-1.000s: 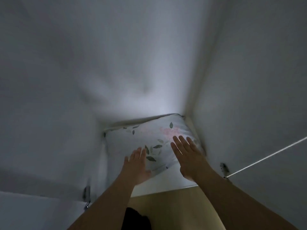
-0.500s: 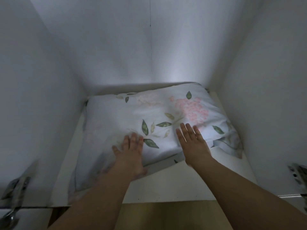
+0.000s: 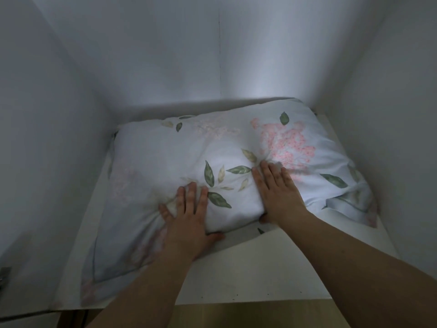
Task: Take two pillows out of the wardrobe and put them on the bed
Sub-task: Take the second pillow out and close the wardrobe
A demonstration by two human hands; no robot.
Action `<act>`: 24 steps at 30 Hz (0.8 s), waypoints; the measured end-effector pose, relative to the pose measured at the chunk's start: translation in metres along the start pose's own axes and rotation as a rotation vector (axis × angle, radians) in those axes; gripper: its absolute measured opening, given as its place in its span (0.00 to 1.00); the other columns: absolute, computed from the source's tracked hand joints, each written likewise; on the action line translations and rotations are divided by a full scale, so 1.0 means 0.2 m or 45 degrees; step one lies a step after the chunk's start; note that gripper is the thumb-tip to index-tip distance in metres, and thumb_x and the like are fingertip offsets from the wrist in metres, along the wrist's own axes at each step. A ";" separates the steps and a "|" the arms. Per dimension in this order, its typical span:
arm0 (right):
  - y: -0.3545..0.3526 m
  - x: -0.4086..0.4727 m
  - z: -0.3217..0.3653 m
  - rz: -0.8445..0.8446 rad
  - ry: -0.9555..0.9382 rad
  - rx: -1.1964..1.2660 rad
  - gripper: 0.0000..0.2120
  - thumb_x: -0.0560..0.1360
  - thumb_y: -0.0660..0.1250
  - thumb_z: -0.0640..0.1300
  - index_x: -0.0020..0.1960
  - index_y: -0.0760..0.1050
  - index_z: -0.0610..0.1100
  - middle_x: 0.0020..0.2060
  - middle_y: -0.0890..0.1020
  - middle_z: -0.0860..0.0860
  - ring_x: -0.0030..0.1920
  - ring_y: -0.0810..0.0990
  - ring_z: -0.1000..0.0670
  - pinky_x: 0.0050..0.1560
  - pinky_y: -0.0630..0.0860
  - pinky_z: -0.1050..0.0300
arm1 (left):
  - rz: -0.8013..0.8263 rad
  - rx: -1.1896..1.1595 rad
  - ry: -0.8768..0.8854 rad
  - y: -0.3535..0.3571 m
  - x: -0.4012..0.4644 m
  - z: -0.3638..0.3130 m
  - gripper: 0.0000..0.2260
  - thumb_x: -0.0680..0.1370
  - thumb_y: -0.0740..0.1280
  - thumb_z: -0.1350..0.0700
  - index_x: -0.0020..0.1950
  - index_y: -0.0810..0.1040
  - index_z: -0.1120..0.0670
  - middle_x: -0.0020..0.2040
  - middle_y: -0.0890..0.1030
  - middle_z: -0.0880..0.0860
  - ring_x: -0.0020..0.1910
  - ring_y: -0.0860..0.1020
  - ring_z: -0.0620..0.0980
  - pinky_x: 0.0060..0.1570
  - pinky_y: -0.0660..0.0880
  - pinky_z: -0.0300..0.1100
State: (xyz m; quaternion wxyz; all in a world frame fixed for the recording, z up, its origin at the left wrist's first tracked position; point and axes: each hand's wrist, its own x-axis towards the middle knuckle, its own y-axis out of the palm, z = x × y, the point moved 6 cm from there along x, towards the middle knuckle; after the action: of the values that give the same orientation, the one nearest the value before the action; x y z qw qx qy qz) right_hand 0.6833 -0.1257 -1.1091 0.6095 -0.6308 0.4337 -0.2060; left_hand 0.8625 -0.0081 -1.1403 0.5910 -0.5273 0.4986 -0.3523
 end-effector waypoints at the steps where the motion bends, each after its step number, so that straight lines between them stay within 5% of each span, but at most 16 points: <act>1: 0.01 0.02 0.01 0.004 -0.005 0.003 0.60 0.67 0.72 0.62 0.76 0.31 0.41 0.77 0.37 0.40 0.77 0.37 0.40 0.76 0.38 0.43 | -0.027 0.002 0.003 0.00 0.01 0.01 0.52 0.66 0.57 0.23 0.77 0.32 0.47 0.79 0.37 0.53 0.77 0.37 0.58 0.67 0.48 0.74; 9: 0.07 0.13 0.04 -0.146 -0.046 0.088 0.44 0.73 0.68 0.58 0.78 0.50 0.41 0.77 0.55 0.39 0.76 0.56 0.40 0.76 0.47 0.45 | -0.068 0.094 -0.020 0.02 0.10 0.02 0.40 0.71 0.52 0.30 0.78 0.59 0.53 0.76 0.64 0.57 0.72 0.65 0.61 0.58 0.65 0.73; 14: 0.12 0.12 0.08 -0.135 -0.067 0.148 0.38 0.75 0.65 0.54 0.77 0.53 0.39 0.75 0.59 0.38 0.75 0.58 0.38 0.75 0.47 0.42 | 0.109 0.222 -0.021 0.03 0.12 0.00 0.34 0.80 0.55 0.42 0.79 0.41 0.52 0.80 0.46 0.56 0.77 0.51 0.61 0.68 0.59 0.65; 20: 0.07 0.10 0.10 0.022 -0.030 0.107 0.29 0.80 0.56 0.47 0.78 0.52 0.41 0.76 0.59 0.40 0.75 0.58 0.41 0.75 0.51 0.44 | 0.167 0.236 -0.025 0.02 0.14 0.00 0.29 0.81 0.55 0.49 0.80 0.47 0.53 0.79 0.52 0.58 0.74 0.58 0.63 0.69 0.62 0.60; 24: 0.02 0.01 0.14 0.094 -0.016 0.070 0.27 0.78 0.56 0.46 0.75 0.59 0.40 0.70 0.68 0.39 0.69 0.68 0.40 0.70 0.62 0.45 | 0.264 0.256 -0.043 -0.01 0.04 -0.02 0.28 0.81 0.55 0.52 0.79 0.49 0.53 0.79 0.55 0.58 0.73 0.61 0.63 0.69 0.63 0.59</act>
State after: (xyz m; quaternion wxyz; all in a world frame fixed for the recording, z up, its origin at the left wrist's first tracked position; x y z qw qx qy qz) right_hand 0.7059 -0.1104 -1.1187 0.6365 -0.5988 0.4470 -0.1912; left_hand 0.8620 -0.0174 -1.1404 0.6823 -0.4169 0.5027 -0.3285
